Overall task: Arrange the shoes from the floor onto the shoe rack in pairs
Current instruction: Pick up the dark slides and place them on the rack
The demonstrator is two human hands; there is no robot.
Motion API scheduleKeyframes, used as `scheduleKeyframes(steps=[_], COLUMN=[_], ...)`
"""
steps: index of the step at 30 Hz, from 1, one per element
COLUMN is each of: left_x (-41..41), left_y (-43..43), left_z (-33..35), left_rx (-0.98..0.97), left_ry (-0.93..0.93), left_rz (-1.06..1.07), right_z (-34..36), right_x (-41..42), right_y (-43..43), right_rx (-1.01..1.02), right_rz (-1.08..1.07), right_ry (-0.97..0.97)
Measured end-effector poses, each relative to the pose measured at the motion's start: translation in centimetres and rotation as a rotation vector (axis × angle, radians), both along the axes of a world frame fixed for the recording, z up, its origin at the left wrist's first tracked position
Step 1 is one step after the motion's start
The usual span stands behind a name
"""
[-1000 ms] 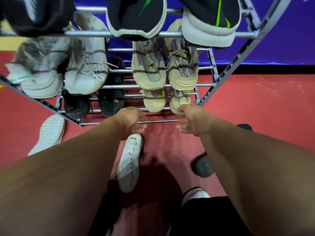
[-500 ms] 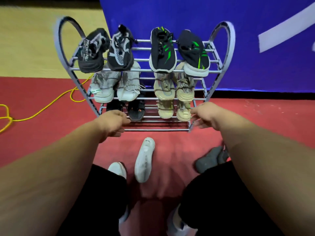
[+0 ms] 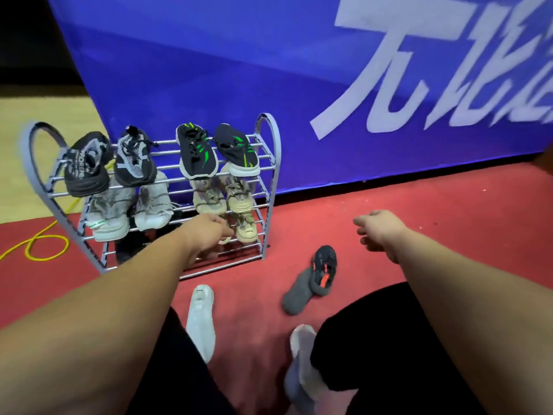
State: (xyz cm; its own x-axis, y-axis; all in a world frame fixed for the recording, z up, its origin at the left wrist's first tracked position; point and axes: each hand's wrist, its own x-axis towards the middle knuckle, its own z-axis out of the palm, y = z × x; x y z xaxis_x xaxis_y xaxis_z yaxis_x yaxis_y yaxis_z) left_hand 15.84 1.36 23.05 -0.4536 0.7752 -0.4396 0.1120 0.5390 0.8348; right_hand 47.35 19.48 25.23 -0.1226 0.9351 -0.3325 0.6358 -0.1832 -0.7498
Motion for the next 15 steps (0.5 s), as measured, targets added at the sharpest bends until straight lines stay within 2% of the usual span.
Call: scheduleKeyframes(steps=[7, 15], left_x=[6.3, 14.3], left_y=[5.4, 11.9], left_z=[4.2, 5.6], left_rx=[0.034, 0.041], left_ry=[0.017, 0.034], left_rz=[-0.179, -0.252], right_z=[2.4, 1.8], right_x=[4.1, 8.3], right_y=[0.5, 2.8], right_rx=[-0.013, -0.083], right_rz=[-0.017, -0.030], right_ry=[0.047, 0.098])
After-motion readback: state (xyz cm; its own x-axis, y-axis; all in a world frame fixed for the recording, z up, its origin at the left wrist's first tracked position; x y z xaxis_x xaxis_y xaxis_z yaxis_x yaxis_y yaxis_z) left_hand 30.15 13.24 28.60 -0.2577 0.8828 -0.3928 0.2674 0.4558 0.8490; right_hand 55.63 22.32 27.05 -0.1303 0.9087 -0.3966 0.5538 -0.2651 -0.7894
